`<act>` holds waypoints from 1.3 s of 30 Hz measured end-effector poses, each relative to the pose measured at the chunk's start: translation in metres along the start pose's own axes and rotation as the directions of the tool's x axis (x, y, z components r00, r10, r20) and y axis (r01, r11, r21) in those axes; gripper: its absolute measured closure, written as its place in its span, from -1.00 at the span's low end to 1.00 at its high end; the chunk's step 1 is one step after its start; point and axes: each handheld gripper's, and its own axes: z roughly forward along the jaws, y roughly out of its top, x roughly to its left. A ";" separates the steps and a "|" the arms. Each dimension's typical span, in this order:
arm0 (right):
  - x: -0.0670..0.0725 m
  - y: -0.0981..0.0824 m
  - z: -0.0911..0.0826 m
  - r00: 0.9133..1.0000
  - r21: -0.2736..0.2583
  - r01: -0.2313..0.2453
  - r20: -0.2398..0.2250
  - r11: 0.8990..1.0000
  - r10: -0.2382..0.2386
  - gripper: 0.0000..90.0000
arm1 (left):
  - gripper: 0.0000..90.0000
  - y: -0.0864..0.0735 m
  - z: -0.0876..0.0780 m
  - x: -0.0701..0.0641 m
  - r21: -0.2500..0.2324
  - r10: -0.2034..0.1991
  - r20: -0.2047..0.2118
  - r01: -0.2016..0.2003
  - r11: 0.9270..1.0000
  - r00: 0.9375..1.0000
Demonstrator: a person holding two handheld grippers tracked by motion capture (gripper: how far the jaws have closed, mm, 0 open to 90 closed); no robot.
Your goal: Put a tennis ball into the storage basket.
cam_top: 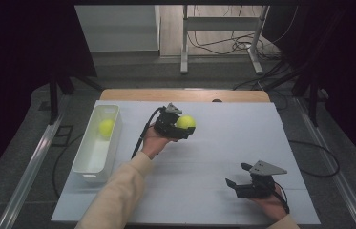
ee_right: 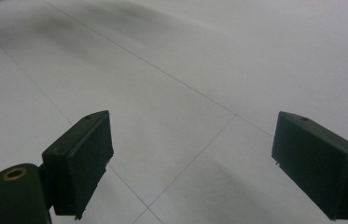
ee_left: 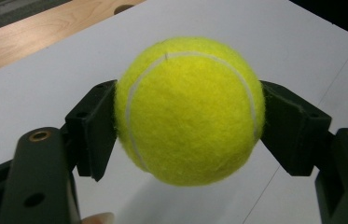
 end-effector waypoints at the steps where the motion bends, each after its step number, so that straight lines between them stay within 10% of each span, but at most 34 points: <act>1: 0.000 0.000 0.000 1.000 0.000 0.001 0.000 1.000 -0.001 -0.72 | -0.41 0.000 -0.001 0.000 -0.001 0.000 0.001 0.000 1.000 1.000; 39: 0.000 0.000 0.000 1.000 0.003 0.004 0.008 1.000 -0.004 -0.72 | -0.41 -0.010 -0.032 0.003 -0.040 -0.010 -0.005 0.010 0.999 1.000</act>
